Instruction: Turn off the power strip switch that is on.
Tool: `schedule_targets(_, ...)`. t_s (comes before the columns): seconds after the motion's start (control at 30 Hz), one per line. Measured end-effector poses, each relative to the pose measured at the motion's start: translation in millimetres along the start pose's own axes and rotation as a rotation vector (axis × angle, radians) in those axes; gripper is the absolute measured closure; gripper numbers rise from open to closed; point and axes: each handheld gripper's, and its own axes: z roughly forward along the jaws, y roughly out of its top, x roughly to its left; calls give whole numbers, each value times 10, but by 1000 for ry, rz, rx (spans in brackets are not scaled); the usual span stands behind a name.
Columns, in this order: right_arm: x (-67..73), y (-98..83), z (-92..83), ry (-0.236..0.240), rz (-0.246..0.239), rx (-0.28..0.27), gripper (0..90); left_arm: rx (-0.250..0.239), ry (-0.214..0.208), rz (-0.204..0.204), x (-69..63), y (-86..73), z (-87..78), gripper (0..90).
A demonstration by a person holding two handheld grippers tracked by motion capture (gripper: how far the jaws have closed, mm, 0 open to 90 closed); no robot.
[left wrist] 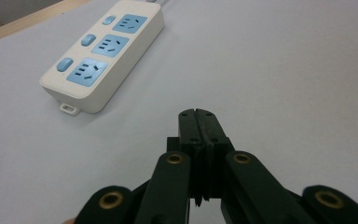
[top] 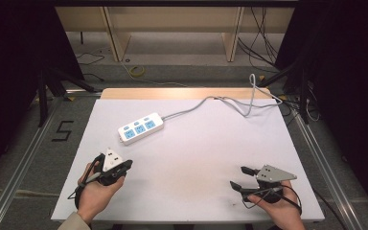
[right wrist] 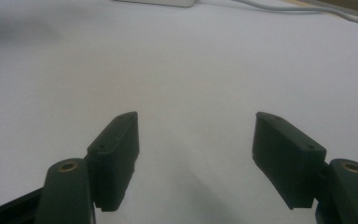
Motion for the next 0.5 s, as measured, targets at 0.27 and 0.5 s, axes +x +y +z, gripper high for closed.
schedule_targets(0.27,1,0,1,0,-2,0,327,-1,2,2,0,51,33,895)
schedule_targets(0.5,1,0,1,1,-2,0,327,-3,8,6,6,97,57,895)
